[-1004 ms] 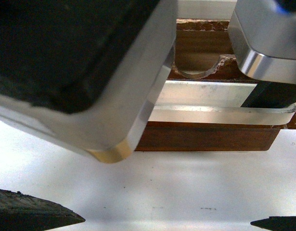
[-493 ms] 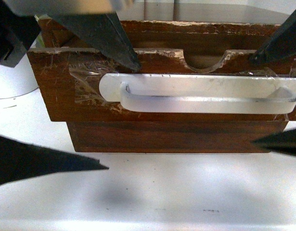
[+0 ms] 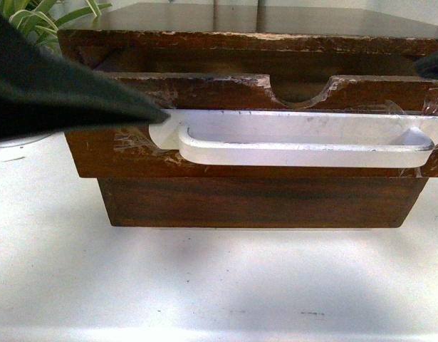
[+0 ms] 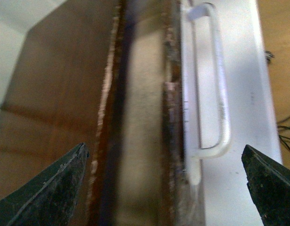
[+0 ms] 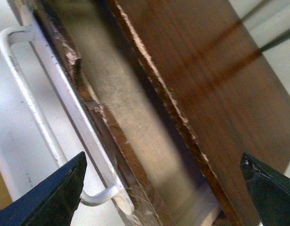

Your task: Open drawer

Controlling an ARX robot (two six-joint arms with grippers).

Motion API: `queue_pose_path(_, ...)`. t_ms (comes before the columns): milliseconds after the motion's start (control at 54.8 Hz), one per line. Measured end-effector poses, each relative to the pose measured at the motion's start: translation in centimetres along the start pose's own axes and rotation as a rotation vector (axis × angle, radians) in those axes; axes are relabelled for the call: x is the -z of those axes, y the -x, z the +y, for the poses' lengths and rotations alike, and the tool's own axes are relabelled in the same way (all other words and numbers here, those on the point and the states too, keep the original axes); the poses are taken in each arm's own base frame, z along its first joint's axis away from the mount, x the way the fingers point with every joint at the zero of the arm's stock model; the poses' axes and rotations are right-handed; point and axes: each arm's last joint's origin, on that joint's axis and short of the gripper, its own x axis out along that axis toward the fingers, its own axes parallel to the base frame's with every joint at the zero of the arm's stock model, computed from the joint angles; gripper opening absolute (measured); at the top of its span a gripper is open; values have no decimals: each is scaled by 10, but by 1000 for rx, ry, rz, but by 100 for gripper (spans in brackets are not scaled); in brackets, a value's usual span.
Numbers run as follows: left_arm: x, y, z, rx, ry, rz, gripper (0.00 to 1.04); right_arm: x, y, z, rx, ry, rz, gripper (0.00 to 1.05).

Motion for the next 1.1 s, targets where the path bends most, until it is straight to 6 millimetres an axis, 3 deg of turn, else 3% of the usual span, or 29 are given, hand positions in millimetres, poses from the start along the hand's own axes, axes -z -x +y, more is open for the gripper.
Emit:
queue_pose_path(201, 10, 24, 9, -193, 55, -7, 98, 9, 15, 4, 118, -47, -41, 96)
queue_pose_path(402, 40, 45, -2, -406, 195, 51, 98, 20, 40, 18, 296, -111, -84, 96)
queue_pose_path(529, 58, 58, -18, -535, 292, 79, 98, 29, 53, 29, 404, -168, -101, 96)
queue_pose_path(657, 86, 67, -46, -715, 438, 159, 98, 46, 63, 43, 579, -236, -99, 96)
queue_pose_path(767, 98, 74, -70, -792, 562, 161, 98, 61, 64, 56, 654, -305, -68, 96)
queue_pose_path(1096, 106, 96, -112, -944, 799, 129, 98, 84, 72, 94, 767, -485, -68, 96)
